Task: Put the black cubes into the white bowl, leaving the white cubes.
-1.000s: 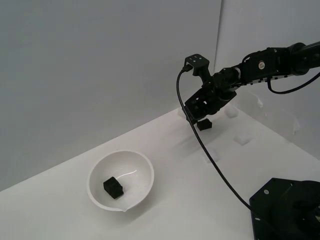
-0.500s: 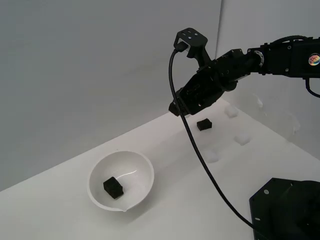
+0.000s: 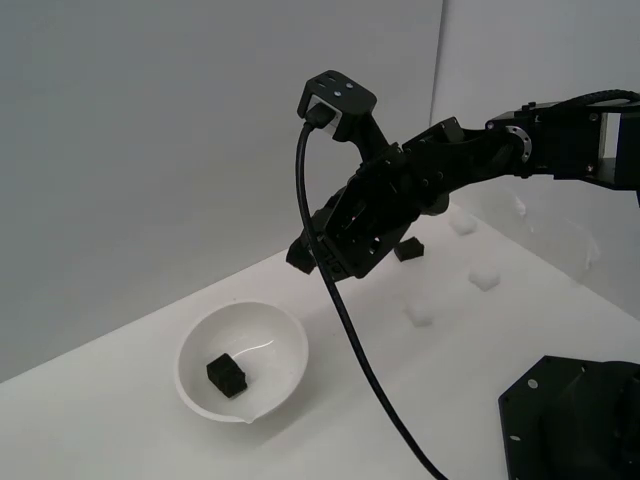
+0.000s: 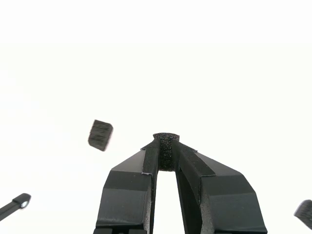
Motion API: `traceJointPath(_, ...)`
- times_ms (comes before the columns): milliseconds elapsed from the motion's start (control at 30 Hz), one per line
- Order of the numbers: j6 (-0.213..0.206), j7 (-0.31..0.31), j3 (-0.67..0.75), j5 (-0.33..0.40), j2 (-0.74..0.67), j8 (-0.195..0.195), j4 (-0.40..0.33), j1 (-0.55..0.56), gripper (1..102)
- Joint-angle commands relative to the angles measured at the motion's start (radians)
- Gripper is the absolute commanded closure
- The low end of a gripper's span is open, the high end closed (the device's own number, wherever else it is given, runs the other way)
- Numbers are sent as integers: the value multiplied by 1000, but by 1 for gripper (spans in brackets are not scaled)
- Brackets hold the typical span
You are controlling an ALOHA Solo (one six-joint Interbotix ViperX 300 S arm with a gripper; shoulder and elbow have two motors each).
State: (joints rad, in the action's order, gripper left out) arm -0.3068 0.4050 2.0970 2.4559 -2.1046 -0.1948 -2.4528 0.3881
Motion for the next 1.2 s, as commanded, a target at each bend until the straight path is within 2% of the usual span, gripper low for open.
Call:
traceJointPath(0,-20,-2,20,-14,-15,-11,11,32,100)
traceJointPath(167,-40,-21,11,-15,-5,-11,12,67,100)
traceJointPath(600,-86,-127,-98,-35,103,-11,29,195,100)
traceJointPath(933,-101,-141,-118,-40,123,-11,35,233,99)
traceJointPath(1000,-103,-153,-115,-40,121,-9,35,239,90)
traceJointPath(1100,-118,-163,-117,-41,121,-11,35,241,65)
traceJointPath(1167,-133,-164,-121,-40,127,-9,35,241,54)
